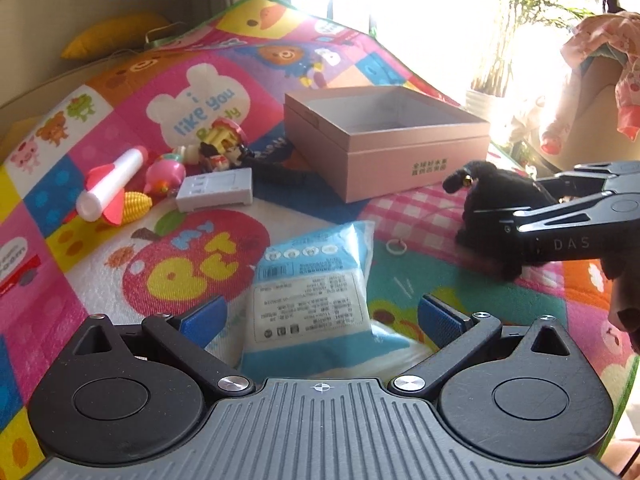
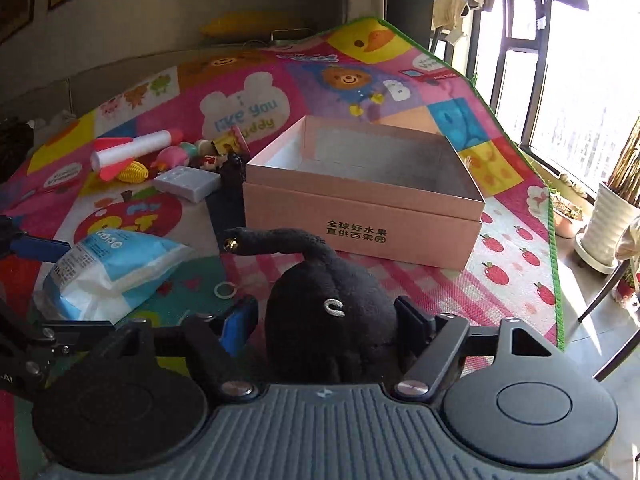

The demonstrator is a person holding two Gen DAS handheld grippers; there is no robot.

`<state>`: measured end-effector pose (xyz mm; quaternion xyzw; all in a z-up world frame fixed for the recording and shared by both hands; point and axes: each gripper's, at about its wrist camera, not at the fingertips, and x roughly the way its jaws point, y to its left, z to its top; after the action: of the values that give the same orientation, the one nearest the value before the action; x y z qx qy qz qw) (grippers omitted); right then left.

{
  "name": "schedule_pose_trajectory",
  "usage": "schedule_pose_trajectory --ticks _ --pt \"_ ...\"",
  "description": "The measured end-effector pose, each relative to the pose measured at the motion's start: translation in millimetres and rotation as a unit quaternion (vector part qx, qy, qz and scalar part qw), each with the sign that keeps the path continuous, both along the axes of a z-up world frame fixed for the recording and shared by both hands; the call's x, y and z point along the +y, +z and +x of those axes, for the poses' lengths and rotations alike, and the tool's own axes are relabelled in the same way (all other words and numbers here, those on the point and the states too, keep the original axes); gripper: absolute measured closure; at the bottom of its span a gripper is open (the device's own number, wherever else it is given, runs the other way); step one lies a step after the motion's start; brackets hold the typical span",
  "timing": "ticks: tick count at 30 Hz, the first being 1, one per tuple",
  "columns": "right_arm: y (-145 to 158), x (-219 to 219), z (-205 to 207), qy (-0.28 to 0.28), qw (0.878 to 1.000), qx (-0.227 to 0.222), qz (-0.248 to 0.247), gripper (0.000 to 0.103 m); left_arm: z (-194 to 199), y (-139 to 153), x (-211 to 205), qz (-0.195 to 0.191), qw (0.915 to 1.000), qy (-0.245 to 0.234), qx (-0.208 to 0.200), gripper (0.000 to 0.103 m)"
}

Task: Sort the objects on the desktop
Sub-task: 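Lift the wipes pack with the left tool while the right tool carries the plush toward the box, then lower wipes pack and plush into the pink box, opening both tools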

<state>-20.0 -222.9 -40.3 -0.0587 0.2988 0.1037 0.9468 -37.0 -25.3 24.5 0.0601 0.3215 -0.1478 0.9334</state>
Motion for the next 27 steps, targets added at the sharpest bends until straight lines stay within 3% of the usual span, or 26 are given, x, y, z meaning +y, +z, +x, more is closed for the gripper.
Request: schedule_pose_trajectory --ticks 3,8,9,10,11,15,21,25,27 --pt "7.6 -13.4 -3.6 -0.004 0.999 0.016 0.034 0.038 10.8 -0.7 -3.4 0.002 0.9998 0.017 0.007 0.000" --pt "14.4 -24.1 -20.9 -0.007 0.999 0.028 0.038 0.039 8.2 -2.9 -8.5 0.014 0.9999 0.005 0.006 0.002" --pt "16.6 -26.7 -24.2 -0.004 0.998 0.035 0.045 0.039 5.9 -3.1 -9.9 0.019 0.9998 0.002 0.005 0.007" --pt "19.2 -29.1 -27.4 -0.002 0.998 0.039 0.052 0.039 4.7 -3.3 -11.1 0.027 0.9996 -0.001 0.006 0.028" --pt "22.2 -31.3 -31.1 -0.001 0.998 0.041 0.057 0.039 4.1 -3.4 -12.1 0.036 0.9993 -0.001 0.007 0.036" --pt "38.3 -36.5 -44.4 0.005 0.997 0.037 0.072 0.039 -1.6 6.0 -13.2 0.041 0.9989 -0.022 0.006 0.044" --pt "71.6 -48.4 -41.8 0.011 0.994 -0.001 0.113 0.039 13.4 51.1 -39.6 0.053 0.9939 -0.055 -0.079 0.044" --pt "110.7 -57.6 4.7 -0.024 0.990 -0.066 0.119 0.039 55.7 80.1 -68.2 0.039 0.9837 -0.067 -0.163 0.043" --pt "128.3 -59.5 40.2 -0.038 0.988 -0.090 0.117 0.039 86.4 87.1 -81.9 0.020 0.9793 -0.079 -0.185 0.039"
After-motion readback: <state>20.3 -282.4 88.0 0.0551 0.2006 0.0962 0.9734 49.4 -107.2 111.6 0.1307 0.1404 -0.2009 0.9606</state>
